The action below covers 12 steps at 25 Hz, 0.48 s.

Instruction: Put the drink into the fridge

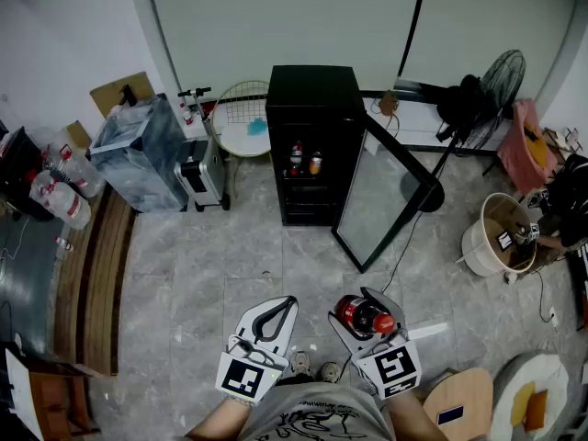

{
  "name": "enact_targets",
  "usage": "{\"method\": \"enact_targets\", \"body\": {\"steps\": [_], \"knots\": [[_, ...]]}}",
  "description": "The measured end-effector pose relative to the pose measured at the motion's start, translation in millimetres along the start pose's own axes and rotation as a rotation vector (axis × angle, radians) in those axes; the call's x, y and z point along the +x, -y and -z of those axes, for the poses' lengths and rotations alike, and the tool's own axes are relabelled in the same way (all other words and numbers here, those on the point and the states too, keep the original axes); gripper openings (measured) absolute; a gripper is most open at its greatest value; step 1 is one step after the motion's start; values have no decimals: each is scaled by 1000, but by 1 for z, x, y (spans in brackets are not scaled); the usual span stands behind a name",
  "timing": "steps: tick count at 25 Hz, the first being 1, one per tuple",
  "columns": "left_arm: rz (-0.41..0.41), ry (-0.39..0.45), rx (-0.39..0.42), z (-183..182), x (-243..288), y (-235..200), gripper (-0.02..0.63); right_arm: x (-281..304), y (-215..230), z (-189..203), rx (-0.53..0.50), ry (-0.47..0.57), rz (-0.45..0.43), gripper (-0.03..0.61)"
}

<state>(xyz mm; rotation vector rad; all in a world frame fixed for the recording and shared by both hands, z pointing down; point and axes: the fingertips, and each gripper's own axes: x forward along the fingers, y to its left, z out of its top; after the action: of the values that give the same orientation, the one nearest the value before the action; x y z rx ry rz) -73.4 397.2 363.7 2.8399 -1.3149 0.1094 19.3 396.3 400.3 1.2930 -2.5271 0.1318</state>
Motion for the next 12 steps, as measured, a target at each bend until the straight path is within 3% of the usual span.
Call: {"method": "enact_targets", "body": {"steps": [12], "knots": [[1, -11, 3, 4, -12, -30, 21, 20, -11, -13, 27, 21, 11, 308]]}}
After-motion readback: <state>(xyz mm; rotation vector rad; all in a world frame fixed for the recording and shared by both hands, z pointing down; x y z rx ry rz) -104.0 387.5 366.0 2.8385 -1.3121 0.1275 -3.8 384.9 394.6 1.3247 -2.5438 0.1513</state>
